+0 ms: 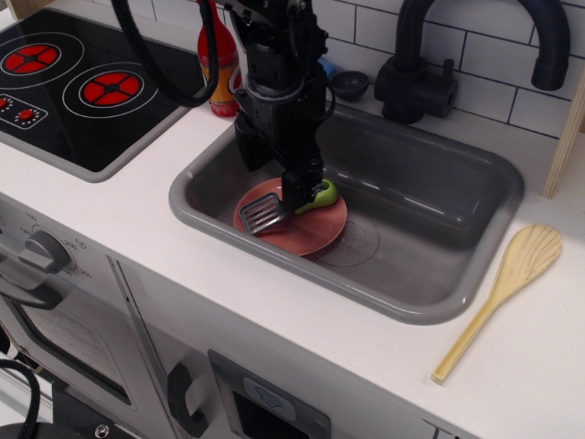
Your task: Take spatula off plate sink
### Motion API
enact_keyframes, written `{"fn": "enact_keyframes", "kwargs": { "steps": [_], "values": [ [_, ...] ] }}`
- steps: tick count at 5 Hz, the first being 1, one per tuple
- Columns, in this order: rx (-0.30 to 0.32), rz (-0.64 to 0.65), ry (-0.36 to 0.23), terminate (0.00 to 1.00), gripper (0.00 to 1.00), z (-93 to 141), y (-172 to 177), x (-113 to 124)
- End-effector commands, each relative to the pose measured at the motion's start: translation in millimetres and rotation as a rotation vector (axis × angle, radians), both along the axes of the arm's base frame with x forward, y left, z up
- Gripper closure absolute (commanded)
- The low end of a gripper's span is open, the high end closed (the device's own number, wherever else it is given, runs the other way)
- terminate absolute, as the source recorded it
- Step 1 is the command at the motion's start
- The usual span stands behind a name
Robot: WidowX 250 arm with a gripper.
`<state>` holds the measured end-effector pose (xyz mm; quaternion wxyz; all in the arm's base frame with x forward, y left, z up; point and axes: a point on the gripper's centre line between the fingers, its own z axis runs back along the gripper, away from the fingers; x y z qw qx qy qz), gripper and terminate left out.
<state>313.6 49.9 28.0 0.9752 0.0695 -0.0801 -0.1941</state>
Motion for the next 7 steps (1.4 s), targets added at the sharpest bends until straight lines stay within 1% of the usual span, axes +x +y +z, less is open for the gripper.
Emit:
{"fn": "enact_keyframes", "kwargs": {
  "steps": [1, 2, 3, 4, 6, 7],
  "values": [
    [0.037, -0.055, -0.096, 0.00, 0.00, 4.5, 1.6, 28.6],
    [0.004, -0.070, -0.063, 0.00, 0.00, -7.3, -1.3, 34.0],
    [-0.019, -0.077, -0.049, 0.00, 0.00, -9.7, -4.2, 33.7],
    [-0.025, -0.072, -0.049, 0.00, 0.00, -16.7, -6.4, 32.9],
    [0.015, -0.042, -0.050, 0.00, 0.00, -28.8, -9.1, 31.1],
    [0.000, 0.010, -0.052, 0.00, 1.00, -29.6, -9.1, 33.2]
  ]
}}
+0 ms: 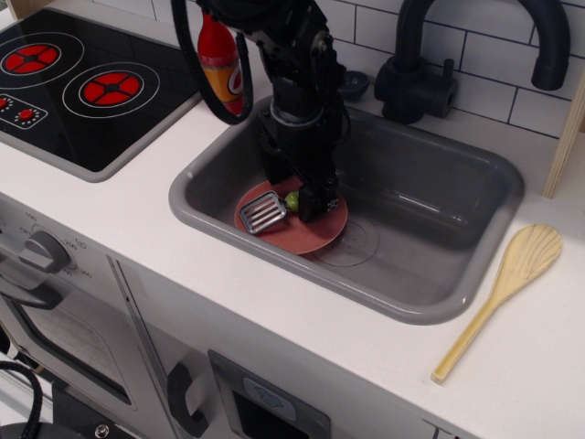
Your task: Take spatula off plate sink
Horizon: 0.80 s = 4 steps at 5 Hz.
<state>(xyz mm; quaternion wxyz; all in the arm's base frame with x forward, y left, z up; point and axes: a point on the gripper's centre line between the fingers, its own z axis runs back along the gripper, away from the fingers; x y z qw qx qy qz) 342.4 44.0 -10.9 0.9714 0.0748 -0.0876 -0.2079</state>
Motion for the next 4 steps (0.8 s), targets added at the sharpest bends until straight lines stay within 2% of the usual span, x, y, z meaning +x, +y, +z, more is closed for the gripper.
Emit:
{"fn": "enact_keyframes", "kwargs": {
  "steps": [1, 3, 4],
  "values": [
    [0.000, 0.030, -0.042, 0.00, 1.00, 9.9, -1.6, 3.7],
    [-0.015, 0.065, -0.081, 0.00, 1.00, 38.5, 5.5, 5.5],
    [0.002, 0.079, -0.125, 0.00, 1.00, 53.9, 3.1, 8.9]
  ]
}}
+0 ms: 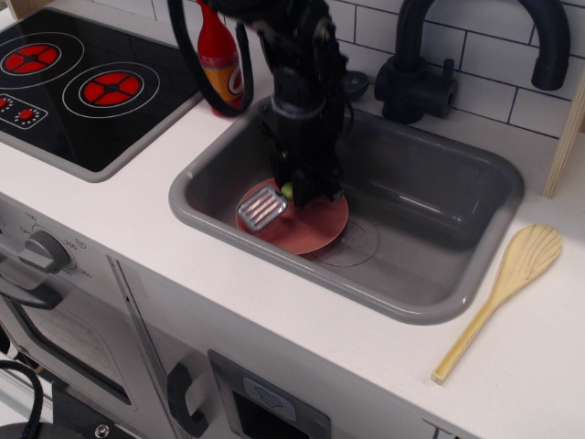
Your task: Take spatula off plate sink
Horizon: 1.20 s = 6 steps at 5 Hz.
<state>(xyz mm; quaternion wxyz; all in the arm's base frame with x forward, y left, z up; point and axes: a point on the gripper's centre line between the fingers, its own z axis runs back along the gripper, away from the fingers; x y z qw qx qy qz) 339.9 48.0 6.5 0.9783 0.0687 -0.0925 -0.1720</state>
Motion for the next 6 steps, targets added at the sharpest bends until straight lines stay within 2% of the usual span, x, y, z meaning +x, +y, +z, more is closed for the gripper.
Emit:
{"fn": "enact_keyframes", "kwargs": {
  "steps": [1, 2, 3, 4, 6],
  "values": [
    [0.022, 0.069, -0.152, 0.00, 1.00, 47.8, -9.0, 10.7],
    [0.014, 0.210, -0.065, 0.00, 1.00, 49.1, -33.6, 8.5],
    [-0.033, 0.343, -0.055, 0.00, 1.00, 50.3, -63.7, 12.5],
    [-0.052, 0.505, -0.014, 0.00, 1.00, 41.2, -86.1, 16.0],
    [-0.022, 0.500, -0.078, 0.00, 1.00, 9.2, -117.5, 16.8]
  ]
}}
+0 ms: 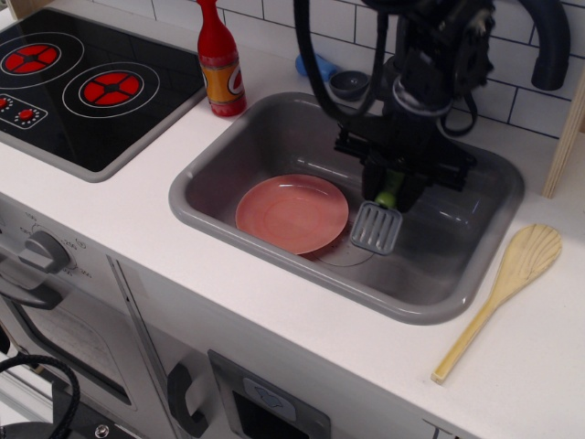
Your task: Take spatula off plate sink
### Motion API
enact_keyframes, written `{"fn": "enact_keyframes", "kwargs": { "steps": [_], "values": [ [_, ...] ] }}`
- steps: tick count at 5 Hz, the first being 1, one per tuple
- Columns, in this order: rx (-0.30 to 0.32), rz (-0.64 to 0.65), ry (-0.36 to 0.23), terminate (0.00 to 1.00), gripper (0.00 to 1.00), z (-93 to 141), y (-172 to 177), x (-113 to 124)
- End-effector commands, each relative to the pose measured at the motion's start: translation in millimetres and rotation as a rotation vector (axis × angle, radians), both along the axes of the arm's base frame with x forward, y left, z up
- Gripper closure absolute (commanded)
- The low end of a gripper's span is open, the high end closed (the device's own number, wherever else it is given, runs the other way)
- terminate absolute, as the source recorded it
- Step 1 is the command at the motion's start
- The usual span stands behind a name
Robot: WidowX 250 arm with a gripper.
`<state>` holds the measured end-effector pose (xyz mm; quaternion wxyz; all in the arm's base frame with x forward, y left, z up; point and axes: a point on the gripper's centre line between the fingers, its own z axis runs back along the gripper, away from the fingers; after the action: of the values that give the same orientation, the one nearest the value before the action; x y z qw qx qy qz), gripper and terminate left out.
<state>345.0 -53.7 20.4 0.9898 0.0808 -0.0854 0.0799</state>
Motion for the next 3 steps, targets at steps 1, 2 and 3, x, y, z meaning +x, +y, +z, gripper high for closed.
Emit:
{"fn": "enact_keyframes", "kwargs": {
  "steps": [1, 2, 3],
  "values": [
    [0.026, 0.022, -0.060, 0.00, 1.00, -15.0, -18.0, 11.1],
    [0.029, 0.034, -0.054, 0.00, 0.00, -13.9, -20.4, 10.0],
    [-0.012, 0.030, -0.064, 0.00, 0.00, 4.1, -12.4, 9.4]
  ]
}}
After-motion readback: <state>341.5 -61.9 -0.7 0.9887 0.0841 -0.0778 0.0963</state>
